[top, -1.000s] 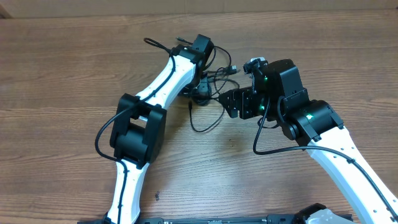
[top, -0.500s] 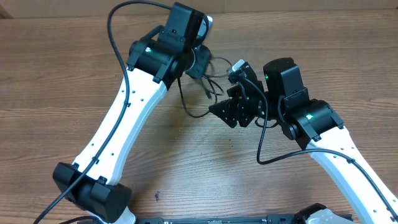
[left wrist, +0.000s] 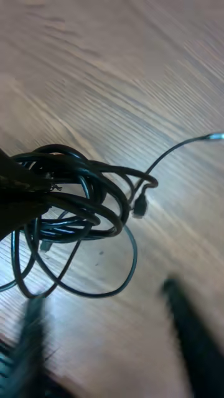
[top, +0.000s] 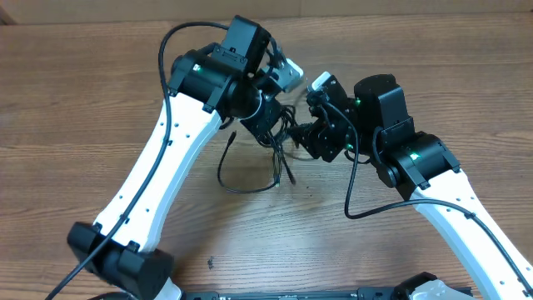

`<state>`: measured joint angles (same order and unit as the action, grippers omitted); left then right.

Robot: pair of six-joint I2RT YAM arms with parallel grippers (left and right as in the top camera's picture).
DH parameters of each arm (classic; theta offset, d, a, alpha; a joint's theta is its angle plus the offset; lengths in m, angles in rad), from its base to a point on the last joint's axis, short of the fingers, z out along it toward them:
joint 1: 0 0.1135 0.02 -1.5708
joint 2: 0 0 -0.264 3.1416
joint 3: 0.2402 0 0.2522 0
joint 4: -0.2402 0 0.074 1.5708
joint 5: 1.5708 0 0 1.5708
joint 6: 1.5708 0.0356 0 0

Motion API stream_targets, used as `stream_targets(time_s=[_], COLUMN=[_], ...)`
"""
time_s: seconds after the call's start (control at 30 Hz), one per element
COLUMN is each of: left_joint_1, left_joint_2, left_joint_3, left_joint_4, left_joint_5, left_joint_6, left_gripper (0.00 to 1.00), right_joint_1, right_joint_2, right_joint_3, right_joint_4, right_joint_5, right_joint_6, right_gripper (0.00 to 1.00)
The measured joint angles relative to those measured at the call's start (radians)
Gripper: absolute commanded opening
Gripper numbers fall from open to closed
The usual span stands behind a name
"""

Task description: Untangle cables

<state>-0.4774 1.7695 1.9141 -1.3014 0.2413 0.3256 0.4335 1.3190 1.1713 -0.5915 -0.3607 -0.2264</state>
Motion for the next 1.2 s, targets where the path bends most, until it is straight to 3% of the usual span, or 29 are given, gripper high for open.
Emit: stream_targets(time_s=[0.33, 0.77, 0.87, 0.97, 1.2], left_joint_1=[0.05, 0.053, 0.053, 0.053, 0.061], left_joint_2=[-0.16, -0.166, -0.166, -0.166, -0.166], left_joint_3=[0.0, 0.0, 0.0, 0.0, 0.0], left_joint_4=[-0.023, -0.037, -0.036, -0.038, -0.037], left_joint_5=[0.113, 0.185, 0.251, 0.315, 0.365], left_joint_6=[0.307, 0.413, 0.415, 0.415, 0.415], left_gripper=[0.04, 0.04, 0.04, 0.04, 0.04], right_joint_1=[0.0, -0.002, -0.002, -0.005, -0.007], right_joint_2=[0.0, 0.0, 0.0, 0.0, 0.0], right_joint_3=[0.0, 0.0, 0.0, 0.0, 0.0], right_joint_4=[0.004, 0.08, 0.096, 0.1, 0.104], right_joint_5=[-0.005, -0.319, -0.352, -0.352, -0.378], right_joint_6=[-0.06, -0.089, -0.089, -0.09, -0.092], right_gripper=[0.62, 0.67, 0.42, 0.04, 0.04])
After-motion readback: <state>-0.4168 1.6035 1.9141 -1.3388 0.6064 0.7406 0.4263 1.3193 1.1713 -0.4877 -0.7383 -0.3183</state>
